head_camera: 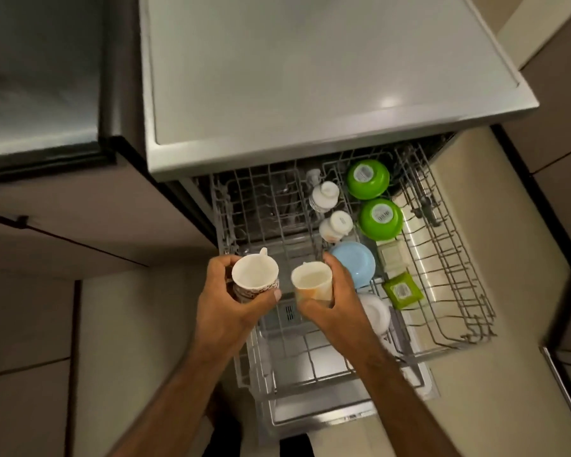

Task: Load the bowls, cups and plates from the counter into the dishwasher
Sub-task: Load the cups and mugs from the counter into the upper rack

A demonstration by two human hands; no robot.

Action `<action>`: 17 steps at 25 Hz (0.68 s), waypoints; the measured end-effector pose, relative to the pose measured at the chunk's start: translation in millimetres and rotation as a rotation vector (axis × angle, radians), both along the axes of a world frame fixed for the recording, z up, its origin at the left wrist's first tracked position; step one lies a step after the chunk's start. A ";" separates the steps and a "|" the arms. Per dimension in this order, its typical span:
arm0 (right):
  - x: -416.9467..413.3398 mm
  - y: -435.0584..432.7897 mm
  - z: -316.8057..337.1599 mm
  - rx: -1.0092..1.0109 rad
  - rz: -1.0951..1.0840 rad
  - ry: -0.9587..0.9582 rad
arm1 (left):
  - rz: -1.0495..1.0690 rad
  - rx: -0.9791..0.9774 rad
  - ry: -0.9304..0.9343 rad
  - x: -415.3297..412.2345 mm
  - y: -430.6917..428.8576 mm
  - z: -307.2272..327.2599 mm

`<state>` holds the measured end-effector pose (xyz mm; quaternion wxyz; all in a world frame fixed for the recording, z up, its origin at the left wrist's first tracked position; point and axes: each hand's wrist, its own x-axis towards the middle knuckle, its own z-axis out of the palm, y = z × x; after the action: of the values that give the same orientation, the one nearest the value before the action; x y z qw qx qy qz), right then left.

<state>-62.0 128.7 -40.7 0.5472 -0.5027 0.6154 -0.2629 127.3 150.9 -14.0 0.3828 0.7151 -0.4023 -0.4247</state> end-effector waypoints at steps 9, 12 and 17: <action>-38.4 19.9 -69.7 0.074 0.084 0.503 | 0.002 0.044 0.010 -8.4 -19.4 -63.8; -28.7 23.9 -82.8 0.022 0.170 0.678 | 0.010 0.038 0.004 -5.4 -24.5 -73.0; -22.6 21.6 -98.1 -0.012 0.261 0.811 | 0.006 0.043 0.025 -11.2 -26.7 -80.9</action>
<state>-84.6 150.4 -138.9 0.2866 -0.6421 0.7106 0.0241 116.1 124.3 -94.9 0.3737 0.7188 -0.3863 -0.4411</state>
